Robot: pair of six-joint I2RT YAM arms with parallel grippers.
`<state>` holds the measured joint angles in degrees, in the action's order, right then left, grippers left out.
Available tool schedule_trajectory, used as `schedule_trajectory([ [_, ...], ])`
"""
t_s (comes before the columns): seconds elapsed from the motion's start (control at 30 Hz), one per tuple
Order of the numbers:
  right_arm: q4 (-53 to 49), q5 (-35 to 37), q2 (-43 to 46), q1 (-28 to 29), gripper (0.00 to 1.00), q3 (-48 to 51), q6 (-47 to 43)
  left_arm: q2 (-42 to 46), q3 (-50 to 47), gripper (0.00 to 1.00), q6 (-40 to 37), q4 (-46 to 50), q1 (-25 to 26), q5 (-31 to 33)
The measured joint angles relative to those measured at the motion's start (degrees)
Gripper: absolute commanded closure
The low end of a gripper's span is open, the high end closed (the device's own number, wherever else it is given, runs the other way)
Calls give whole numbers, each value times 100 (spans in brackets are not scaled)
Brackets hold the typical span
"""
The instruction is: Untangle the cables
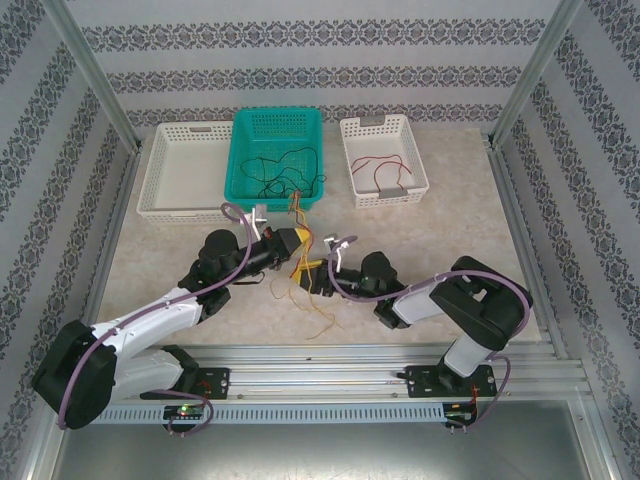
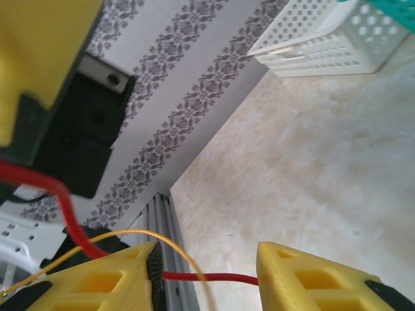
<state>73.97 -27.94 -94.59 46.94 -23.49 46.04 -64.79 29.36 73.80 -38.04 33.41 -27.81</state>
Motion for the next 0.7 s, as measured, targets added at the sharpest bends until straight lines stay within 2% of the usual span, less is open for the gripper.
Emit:
schedule_trajectory([
  [0.37,214,116,151,136,55,4,-341,-68,0,100,72,-192,-2,20],
  [0.6,221,839,151,442,55,28,-634,-192,2,100,197,-358,-4,17],
  [0.7,221,1255,138,562,60,17,-745,-192,2,100,219,-407,-4,17],
])
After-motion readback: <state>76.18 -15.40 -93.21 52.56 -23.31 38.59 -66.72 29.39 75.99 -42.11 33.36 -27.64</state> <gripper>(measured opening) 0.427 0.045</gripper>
